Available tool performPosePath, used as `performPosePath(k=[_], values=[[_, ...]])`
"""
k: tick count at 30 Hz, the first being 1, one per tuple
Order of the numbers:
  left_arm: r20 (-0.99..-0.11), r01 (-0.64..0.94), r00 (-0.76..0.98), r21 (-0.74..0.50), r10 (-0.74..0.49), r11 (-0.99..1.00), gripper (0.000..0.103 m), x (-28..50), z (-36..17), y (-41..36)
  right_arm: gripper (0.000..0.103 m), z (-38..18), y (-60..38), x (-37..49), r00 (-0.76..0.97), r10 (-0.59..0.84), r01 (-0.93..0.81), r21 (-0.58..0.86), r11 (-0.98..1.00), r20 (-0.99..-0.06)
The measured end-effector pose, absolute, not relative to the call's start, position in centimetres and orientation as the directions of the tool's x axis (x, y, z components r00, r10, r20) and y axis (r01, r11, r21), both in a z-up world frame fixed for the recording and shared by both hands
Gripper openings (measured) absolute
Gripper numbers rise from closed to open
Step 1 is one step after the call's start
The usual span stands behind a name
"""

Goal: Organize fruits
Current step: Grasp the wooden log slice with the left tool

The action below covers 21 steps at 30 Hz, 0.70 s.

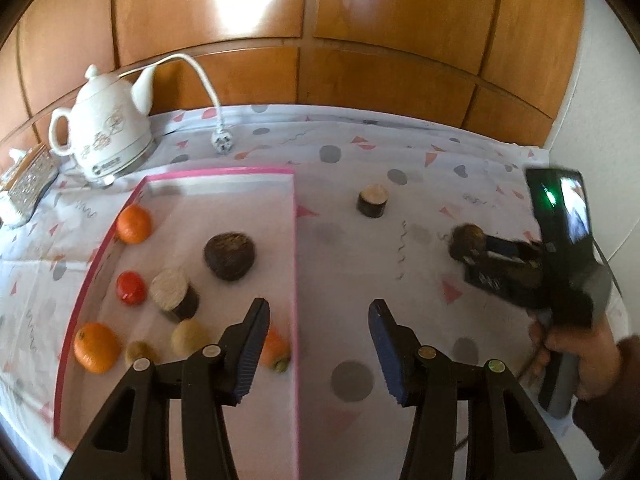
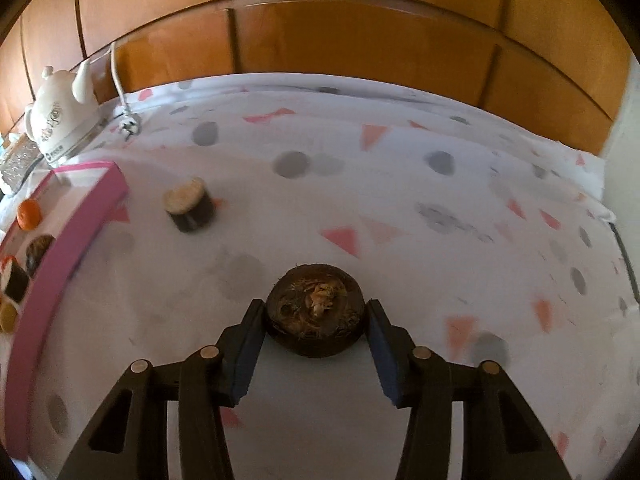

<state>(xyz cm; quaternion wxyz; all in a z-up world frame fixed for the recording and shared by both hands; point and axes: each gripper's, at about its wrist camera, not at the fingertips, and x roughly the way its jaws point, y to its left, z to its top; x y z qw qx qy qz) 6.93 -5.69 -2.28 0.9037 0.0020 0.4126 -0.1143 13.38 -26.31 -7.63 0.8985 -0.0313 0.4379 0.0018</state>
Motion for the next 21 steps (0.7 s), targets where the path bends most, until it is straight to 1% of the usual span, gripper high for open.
performPosePath(k=[1, 3, 6, 8, 16, 21], values=[[-0.747, 0.216, 0.631, -0.09, -0.209, 0.972, 0.052, 7.3, -2.3, -6.2, 0.051, -7.6, -27.0, 12.7, 0.624, -0.048, -0.022, -0.079, 0.997, -0.78], [-0.753, 0.221, 0.624, -0.09, -0.212, 0.971, 0.052, 8.1, -2.3, -7.0, 0.051, -7.8, -28.1, 11.9, 0.631, -0.059, -0.008, -0.083, 0.997, -0.774], [-0.757, 0.232, 0.617, -0.086, -0.215, 0.969, 0.052, 9.2, -2.3, -8.3, 0.051, -7.9, -30.1, 11.0, 0.637, -0.004, 0.011, 0.004, 1.0, -0.771], [-0.762, 0.236, 0.613, -0.079, -0.211, 0.969, 0.052, 9.9, -2.5, -9.0, 0.051, -8.0, -30.5, 10.9, 0.644, 0.007, 0.014, 0.021, 1.0, -0.765], [-0.784, 0.23, 0.587, -0.074, -0.199, 0.97, 0.053, 12.7, -3.5, -10.8, 0.051, -8.1, -30.4, 10.8, 0.655, 0.008, 0.013, 0.023, 1.0, -0.755], [-0.796, 0.207, 0.582, -0.057, -0.17, 0.977, 0.053, 15.6, -4.2, -11.9, 0.051, -8.1, -30.4, 10.7, 0.657, 0.007, 0.014, 0.021, 1.0, -0.754]])
